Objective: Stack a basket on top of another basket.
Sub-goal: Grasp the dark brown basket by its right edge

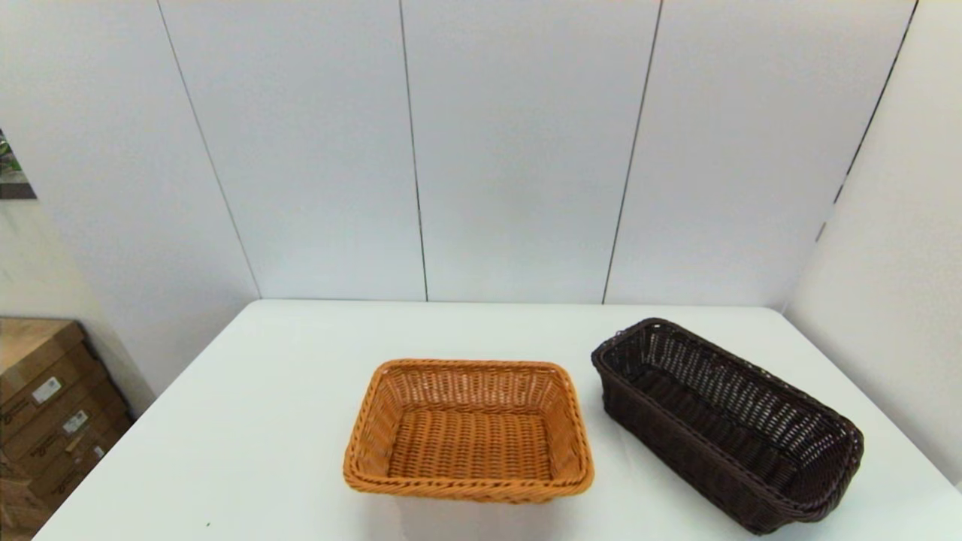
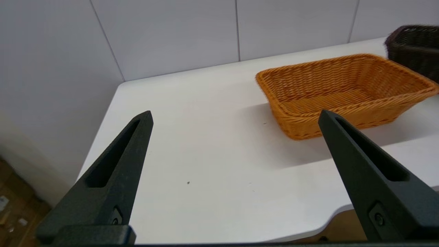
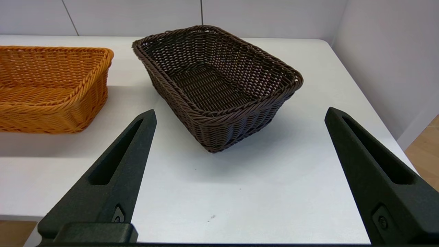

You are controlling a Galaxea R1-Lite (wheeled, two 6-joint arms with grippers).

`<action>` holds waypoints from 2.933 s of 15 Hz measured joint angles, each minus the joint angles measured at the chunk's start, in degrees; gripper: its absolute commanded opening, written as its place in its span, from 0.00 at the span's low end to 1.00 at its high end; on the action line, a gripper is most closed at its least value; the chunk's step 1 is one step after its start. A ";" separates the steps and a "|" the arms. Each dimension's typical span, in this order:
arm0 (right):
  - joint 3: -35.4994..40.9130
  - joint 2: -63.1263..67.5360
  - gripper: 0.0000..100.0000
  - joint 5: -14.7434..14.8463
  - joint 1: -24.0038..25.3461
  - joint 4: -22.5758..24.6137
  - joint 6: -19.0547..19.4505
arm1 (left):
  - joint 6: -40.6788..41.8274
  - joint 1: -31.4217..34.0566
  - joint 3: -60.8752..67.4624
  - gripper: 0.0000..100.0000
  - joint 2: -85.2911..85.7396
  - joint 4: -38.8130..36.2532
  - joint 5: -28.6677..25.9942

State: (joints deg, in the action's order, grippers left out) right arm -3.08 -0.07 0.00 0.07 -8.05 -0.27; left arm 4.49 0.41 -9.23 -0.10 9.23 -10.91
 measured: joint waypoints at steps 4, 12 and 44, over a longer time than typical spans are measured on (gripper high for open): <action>0.00 0.00 1.00 0.00 0.00 0.00 0.00 | 0.09 0.00 3.97 1.00 0.12 -1.05 6.31; 0.00 0.00 1.00 0.00 0.00 0.00 0.00 | -2.17 0.00 6.62 1.00 0.17 -2.26 10.39; -8.46 2.39 1.00 -2.43 0.00 -8.18 1.94 | -4.62 0.00 6.49 1.00 0.17 -2.23 10.98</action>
State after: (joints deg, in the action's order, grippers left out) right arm -11.54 2.32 -2.43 0.07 -16.23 1.67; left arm -0.13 0.41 -2.74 0.07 7.00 0.07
